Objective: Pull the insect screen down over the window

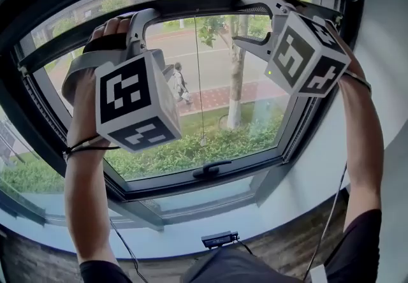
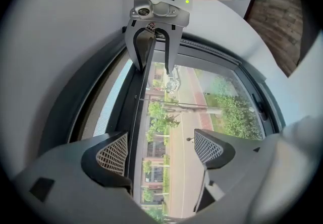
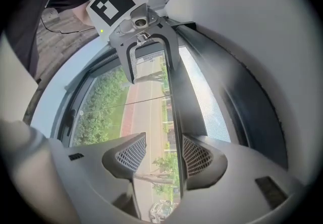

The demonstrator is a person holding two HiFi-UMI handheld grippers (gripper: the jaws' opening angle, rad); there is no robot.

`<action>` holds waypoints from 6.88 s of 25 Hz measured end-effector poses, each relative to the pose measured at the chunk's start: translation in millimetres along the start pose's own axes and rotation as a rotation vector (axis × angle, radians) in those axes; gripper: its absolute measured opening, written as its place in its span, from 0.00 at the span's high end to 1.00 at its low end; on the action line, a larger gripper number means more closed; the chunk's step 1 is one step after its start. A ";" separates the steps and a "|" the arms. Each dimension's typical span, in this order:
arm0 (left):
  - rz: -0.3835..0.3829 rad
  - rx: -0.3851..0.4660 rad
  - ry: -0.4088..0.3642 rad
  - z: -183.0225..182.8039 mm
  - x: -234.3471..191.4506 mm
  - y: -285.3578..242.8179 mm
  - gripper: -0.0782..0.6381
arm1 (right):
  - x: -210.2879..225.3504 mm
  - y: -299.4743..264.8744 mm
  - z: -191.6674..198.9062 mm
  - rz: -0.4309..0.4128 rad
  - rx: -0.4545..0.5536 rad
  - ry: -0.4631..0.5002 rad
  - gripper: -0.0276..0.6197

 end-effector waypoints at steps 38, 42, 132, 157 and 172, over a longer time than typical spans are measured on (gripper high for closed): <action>0.504 0.046 0.176 18.9 282.3 -18.6 0.30 | -279.5 -37.9 26.7 -0.418 -0.031 -0.194 0.61; 0.502 0.035 0.200 20.7 312.6 -15.9 0.30 | -311.3 -36.7 25.4 -0.426 -0.028 -0.204 0.61; 0.864 -0.048 0.390 13.6 482.0 -43.5 0.31 | -485.4 -60.2 58.8 -0.769 -0.249 -0.146 0.57; 0.944 -0.116 0.403 10.5 572.1 -94.1 0.42 | -564.3 -94.4 91.7 -0.853 -0.274 -0.212 0.66; 0.956 -0.049 0.476 7.6 579.3 -91.5 0.42 | -600.6 -98.2 103.0 -0.779 -0.312 -0.082 0.66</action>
Point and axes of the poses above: the fingertips, and each gripper's own axes: y backward along the fingers, x to its right, z out of its underside, the point moved 5 cm from there along y, backward along the fingers, and after that the axes turned 2 degrees about z, right-handed, at the moved point
